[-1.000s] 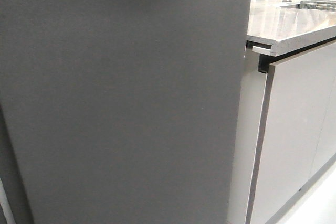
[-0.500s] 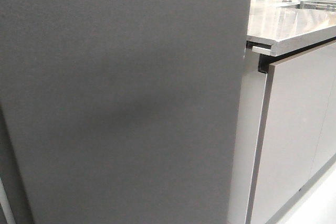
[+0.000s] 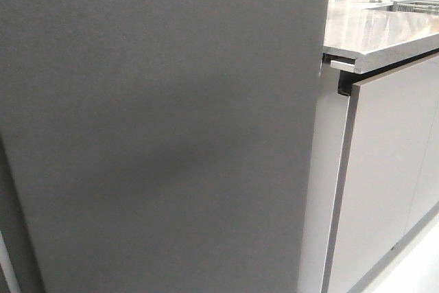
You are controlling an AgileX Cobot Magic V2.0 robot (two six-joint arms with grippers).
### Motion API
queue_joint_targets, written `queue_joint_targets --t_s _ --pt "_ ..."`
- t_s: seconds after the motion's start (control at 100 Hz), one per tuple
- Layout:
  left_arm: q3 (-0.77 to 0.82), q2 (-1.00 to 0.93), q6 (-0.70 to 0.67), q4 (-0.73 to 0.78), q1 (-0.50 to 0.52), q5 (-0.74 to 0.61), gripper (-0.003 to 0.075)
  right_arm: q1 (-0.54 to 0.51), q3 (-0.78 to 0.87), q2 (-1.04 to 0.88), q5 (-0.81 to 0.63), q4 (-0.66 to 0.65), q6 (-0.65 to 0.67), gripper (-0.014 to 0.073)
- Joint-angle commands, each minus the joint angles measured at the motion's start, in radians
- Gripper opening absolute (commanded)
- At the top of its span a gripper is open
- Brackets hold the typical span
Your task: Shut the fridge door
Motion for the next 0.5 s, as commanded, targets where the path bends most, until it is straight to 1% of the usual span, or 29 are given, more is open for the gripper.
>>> queue_joint_targets --t_s 0.0,0.09,0.2,0.23,0.36,0.49 --pt "0.035 -0.01 -0.004 -0.004 0.005 -0.073 -0.002 -0.007 -0.023 -0.004 -0.056 0.011 -0.001 -0.0045" --pt "0.035 -0.01 -0.004 -0.004 0.005 -0.073 -0.002 -0.007 -0.023 -0.004 -0.061 0.001 -0.005 -0.0045" --pt "0.035 -0.01 -0.004 -0.004 0.005 -0.073 -0.002 -0.009 -0.01 -0.01 -0.127 -0.009 -0.005 -0.0045" --pt "0.035 -0.01 -0.004 -0.004 0.005 -0.073 -0.002 -0.028 0.004 -0.017 -0.155 -0.009 -0.005 -0.0045" --pt "0.035 -0.01 -0.004 -0.004 0.005 -0.073 -0.002 -0.149 0.083 -0.065 -0.196 0.001 -0.005 -0.0044" --pt "0.035 -0.01 -0.004 -0.004 0.005 -0.073 -0.002 -0.31 0.212 -0.168 -0.214 0.002 -0.005 -0.0044"
